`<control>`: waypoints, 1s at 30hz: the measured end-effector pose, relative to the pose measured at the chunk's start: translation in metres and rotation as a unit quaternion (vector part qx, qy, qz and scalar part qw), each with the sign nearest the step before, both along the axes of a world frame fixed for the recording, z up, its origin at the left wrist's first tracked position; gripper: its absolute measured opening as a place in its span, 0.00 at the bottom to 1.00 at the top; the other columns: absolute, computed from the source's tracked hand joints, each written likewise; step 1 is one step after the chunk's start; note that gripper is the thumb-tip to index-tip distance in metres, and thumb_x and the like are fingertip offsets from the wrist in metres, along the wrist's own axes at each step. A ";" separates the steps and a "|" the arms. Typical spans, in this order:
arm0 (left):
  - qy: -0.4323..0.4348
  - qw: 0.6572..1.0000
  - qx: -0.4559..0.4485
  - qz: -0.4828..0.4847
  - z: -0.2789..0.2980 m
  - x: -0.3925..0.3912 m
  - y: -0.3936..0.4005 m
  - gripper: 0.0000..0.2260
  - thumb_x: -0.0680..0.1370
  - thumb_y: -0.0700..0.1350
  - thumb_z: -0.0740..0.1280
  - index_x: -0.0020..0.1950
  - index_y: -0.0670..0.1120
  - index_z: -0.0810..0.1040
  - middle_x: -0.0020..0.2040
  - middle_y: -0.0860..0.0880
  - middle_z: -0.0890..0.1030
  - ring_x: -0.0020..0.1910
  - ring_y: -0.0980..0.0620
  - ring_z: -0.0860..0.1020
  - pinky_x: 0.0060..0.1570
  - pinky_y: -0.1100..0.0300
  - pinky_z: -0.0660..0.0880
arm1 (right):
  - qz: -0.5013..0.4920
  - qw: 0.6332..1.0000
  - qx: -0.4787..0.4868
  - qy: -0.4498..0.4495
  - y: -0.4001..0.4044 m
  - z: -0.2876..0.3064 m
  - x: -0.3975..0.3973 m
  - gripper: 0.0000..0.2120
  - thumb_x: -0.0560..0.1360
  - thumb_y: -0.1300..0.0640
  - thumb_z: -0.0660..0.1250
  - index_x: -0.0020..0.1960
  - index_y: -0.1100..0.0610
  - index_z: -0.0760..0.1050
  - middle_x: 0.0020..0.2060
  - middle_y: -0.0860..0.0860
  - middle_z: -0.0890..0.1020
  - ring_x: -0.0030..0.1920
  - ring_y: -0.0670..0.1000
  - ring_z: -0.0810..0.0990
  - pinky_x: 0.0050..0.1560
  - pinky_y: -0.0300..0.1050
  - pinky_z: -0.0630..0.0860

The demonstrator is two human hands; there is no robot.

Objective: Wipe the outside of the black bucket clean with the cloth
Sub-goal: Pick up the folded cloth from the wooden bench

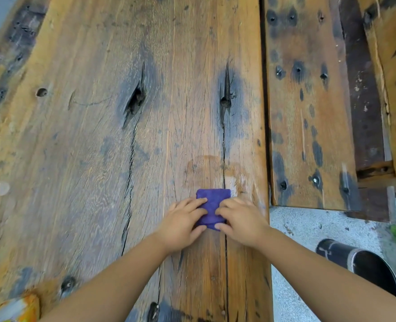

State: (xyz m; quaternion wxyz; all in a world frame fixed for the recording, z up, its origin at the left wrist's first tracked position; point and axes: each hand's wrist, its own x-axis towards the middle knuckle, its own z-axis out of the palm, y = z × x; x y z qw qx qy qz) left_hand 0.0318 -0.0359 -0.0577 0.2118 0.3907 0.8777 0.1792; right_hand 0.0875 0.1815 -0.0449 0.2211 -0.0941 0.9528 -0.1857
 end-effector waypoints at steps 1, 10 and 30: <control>-0.018 0.999 0.021 0.034 0.000 -0.003 0.005 0.21 0.75 0.55 0.65 0.67 0.50 0.74 0.70 0.51 0.72 0.68 0.47 0.70 0.64 0.46 0.69 | -0.046 0.999 -0.020 -0.009 -0.001 0.001 -0.005 0.19 0.75 0.39 0.63 0.62 0.47 0.73 0.56 0.46 0.78 0.61 0.51 0.73 0.59 0.49 0.70; -0.158 0.966 -0.043 0.198 -0.012 -0.018 0.029 0.23 0.67 0.56 0.73 0.58 0.56 0.70 0.61 0.53 0.72 0.59 0.49 0.70 0.56 0.54 0.71 | -0.136 0.988 0.004 -0.075 0.002 -0.009 -0.037 0.20 0.65 0.39 0.71 0.54 0.43 0.73 0.66 0.46 0.68 0.69 0.55 0.59 0.64 0.54 0.58; -0.431 0.808 0.286 0.283 0.167 0.111 0.061 0.15 0.76 0.33 0.69 0.61 0.46 0.74 0.54 0.44 0.82 0.46 0.49 0.82 0.42 0.51 0.80 | -0.508 0.697 -0.500 0.080 -0.009 0.129 0.140 0.25 0.62 0.55 0.77 0.57 0.49 0.75 0.51 0.49 0.84 0.52 0.50 0.83 0.50 0.48 0.80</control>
